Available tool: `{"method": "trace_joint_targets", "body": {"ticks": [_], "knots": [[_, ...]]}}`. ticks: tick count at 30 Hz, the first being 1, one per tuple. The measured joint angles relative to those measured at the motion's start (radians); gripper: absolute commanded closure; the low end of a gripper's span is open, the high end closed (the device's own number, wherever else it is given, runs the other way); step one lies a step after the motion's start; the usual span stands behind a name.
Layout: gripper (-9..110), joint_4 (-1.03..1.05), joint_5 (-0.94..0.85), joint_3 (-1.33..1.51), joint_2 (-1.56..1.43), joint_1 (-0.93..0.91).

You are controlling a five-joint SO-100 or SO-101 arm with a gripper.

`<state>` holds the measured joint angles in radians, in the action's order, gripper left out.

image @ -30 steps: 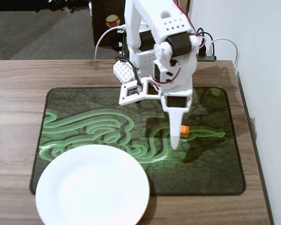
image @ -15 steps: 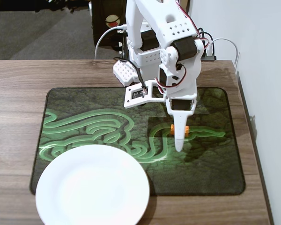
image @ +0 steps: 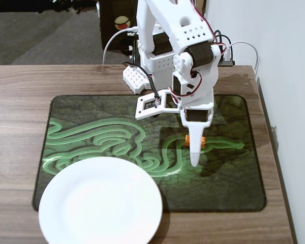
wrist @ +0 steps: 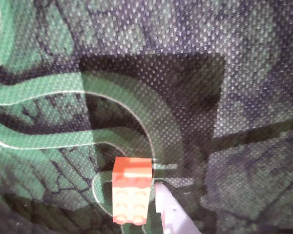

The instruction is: Grasp a lego block and put it on the plate.

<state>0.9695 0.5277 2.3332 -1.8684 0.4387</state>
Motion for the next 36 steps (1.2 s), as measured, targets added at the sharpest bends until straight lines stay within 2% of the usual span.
{"method": "trace_joint_targets", "body": {"ticks": [36], "knots": [[54, -0.041, 0.005, 0.017, 0.028, -0.043]]}}
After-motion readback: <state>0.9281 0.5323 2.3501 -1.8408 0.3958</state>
